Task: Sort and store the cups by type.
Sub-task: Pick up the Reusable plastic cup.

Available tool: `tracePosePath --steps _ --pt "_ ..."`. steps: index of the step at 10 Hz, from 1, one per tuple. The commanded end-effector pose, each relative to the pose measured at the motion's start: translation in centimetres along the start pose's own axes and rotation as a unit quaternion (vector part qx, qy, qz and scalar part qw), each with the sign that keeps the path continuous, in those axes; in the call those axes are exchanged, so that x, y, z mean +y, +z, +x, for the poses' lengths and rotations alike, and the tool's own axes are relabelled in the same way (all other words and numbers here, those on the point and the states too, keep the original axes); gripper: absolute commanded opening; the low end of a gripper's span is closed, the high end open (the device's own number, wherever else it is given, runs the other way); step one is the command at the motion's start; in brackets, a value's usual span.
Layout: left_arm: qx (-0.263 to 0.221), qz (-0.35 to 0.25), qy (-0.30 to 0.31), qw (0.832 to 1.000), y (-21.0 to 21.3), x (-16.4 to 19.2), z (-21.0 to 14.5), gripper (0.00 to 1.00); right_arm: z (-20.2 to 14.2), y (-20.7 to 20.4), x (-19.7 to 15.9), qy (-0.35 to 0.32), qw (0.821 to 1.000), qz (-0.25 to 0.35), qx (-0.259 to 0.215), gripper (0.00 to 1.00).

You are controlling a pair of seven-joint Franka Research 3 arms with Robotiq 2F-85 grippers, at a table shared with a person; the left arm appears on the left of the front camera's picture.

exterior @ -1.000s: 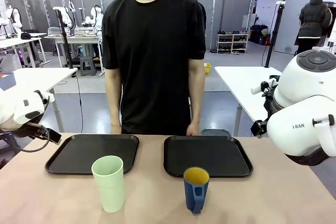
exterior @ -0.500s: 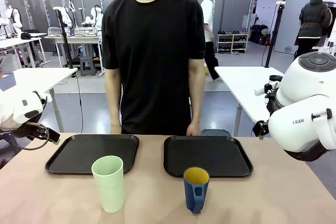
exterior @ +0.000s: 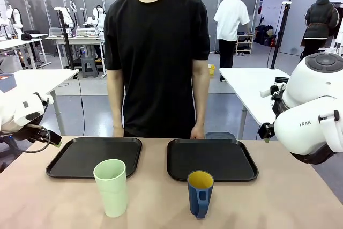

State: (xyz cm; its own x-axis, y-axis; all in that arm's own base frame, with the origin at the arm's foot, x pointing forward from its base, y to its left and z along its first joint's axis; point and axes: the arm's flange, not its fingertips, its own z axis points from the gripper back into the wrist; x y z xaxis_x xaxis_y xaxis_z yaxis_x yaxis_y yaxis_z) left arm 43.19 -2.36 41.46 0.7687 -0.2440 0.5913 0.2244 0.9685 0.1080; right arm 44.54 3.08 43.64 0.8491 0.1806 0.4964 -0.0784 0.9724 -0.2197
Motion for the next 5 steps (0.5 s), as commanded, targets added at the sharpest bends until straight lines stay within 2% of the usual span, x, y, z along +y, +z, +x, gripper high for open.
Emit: tracePosePath --steps 1,5 --pt "0.000 0.000 0.001 1.000 0.03 0.06 -0.04 1.00 -0.03 -0.04 0.02 0.002 1.000 -0.001 -0.001 1.00" --pt "0.000 0.000 0.001 1.000 0.03 0.06 -0.04 1.00 -0.03 -0.04 0.02 0.002 1.000 -0.001 -0.001 1.00"
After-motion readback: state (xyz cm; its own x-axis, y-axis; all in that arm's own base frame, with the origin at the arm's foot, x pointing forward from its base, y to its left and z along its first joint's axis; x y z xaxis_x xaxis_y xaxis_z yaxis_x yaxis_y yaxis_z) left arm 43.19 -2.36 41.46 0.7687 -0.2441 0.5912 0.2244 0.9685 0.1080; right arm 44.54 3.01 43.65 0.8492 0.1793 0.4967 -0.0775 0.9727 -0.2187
